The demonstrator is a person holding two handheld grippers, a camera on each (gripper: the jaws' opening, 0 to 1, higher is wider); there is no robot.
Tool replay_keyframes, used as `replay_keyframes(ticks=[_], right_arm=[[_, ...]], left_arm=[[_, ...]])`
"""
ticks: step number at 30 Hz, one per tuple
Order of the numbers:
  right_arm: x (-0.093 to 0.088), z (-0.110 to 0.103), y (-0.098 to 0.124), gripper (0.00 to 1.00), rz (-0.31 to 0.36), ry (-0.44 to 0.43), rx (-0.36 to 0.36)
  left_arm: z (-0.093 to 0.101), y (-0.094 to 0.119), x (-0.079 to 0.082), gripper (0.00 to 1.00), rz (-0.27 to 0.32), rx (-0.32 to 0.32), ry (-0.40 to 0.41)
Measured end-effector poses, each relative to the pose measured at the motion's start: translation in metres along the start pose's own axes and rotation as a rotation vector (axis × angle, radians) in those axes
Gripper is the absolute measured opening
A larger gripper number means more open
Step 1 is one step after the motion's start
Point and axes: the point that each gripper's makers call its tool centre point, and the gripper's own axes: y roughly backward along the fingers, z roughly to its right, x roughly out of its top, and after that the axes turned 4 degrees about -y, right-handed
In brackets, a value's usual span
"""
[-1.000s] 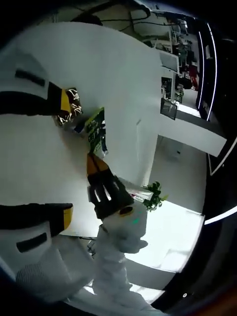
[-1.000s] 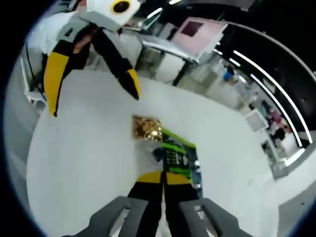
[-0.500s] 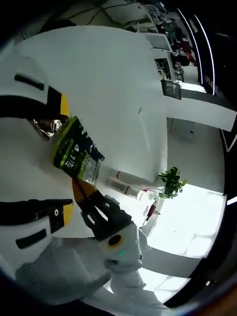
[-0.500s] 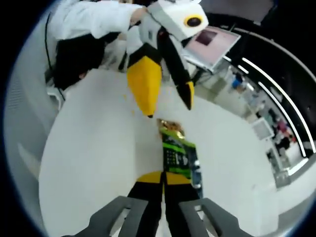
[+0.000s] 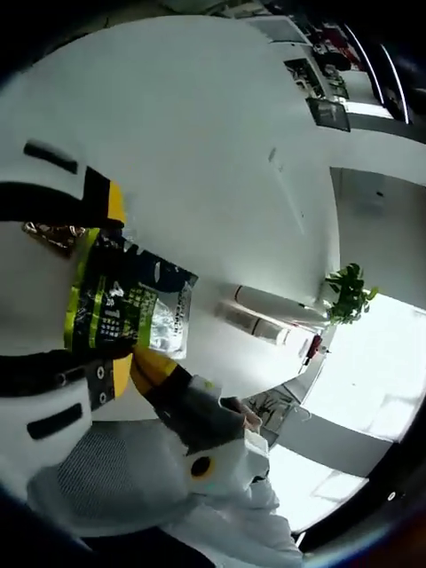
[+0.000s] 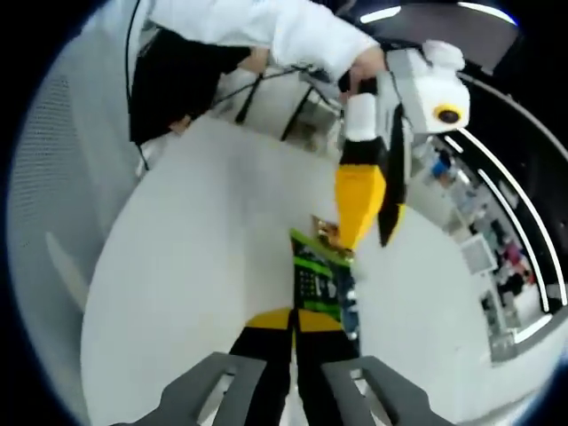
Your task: Arrange the skincare products in the storage area until every visible bottle or jar stands upright without overlapping.
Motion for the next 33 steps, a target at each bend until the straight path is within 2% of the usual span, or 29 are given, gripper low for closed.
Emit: replay_keyframes(ticks=[10,12,14,16,19,23,28,33], right_arm=[[0.007,-0.015,0.005,0.00,0.013,0.067,0.026],[0.008,-0.015,0.006,0.00,0.017,0.076,0.026],[0.010,-0.015,0.007,0.00,0.023,0.082,0.025],[0.009,-0.016,0.007,0.00,0.022,0.085,0.031],[0.009,-0.018,0.008,0.00,0.021,0.092,0.037],[0.011,-0.018,0.011,0.00,0.031,0.091,0.034],[0.010,-0.018,0.012,0.00,0.030,0.097,0.034],[0.009,-0.020,0.012,0.00,0.027,0.114,0.037]], left_arm=[[0.004,-0.033,-0.007,0.48,-0.200,-0.110,-0.070],[-0.003,-0.037,-0.010,0.47,-0.226,-0.121,-0.079],[-0.009,-0.046,-0.009,0.45,-0.244,-0.136,-0.073],[0.004,-0.050,-0.011,0.43,-0.264,-0.148,-0.066],[-0.003,-0.059,-0.016,0.39,-0.306,-0.170,-0.057],[-0.010,-0.064,-0.019,0.40,-0.347,-0.156,-0.061],[-0.008,-0.067,-0.024,0.35,-0.380,-0.190,-0.036],[-0.009,-0.067,-0.023,0.35,-0.389,-0.191,-0.018]])
